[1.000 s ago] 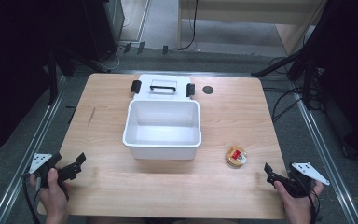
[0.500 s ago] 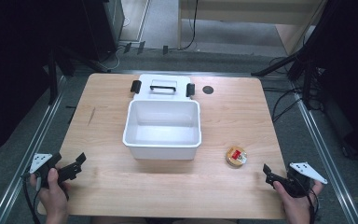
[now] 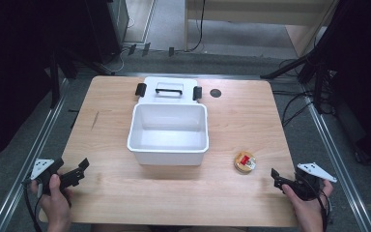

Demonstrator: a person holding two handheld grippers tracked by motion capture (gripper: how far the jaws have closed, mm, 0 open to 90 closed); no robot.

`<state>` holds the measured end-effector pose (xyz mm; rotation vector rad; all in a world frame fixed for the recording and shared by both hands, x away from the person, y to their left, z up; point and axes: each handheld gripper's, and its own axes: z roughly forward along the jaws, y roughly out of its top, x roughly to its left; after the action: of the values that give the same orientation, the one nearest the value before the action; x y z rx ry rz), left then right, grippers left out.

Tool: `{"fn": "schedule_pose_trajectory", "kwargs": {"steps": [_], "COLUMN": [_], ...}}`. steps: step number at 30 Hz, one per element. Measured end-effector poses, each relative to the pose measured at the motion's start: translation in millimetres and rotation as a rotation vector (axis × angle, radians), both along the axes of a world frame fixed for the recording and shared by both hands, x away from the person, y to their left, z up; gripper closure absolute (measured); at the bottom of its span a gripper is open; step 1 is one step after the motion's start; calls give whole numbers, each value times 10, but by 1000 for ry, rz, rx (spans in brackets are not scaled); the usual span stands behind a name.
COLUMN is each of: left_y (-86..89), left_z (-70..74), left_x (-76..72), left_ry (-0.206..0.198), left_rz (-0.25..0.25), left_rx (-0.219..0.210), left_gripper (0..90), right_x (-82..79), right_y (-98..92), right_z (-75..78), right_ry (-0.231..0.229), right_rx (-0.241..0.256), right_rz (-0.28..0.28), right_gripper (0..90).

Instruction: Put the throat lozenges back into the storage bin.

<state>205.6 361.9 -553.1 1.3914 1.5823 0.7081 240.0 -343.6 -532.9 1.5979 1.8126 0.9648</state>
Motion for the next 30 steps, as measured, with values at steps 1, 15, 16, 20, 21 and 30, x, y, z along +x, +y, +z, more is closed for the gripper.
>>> {"fn": "schedule_pose_trajectory", "kwargs": {"steps": [1,15,16,20,21,30], "left_y": [0,-5,-5,-3,-2,-3], "left_z": [0,-1,-1,0,0,-1], "left_x": [0,0,0,-1,-1,0], "left_ry": [0,-1,-1,-1,-1,-1], "left_rz": [0,2,2,0,0,-1], "left_rx": [0,1,0,1,0,0], "left_gripper": [0,0,0,0,0,0], "right_x": [12,212,212,282,282,443], "right_y": [10,198,198,285,285,423], "right_z": [13,249,249,294,294,336], "right_ry": [6,157,157,222,222,369], "right_rx": [-12,-133,-133,-179,-179,-230], "right_rz": [10,130,130,176,176,241], "right_gripper": [70,70,70,70,70,48]}}
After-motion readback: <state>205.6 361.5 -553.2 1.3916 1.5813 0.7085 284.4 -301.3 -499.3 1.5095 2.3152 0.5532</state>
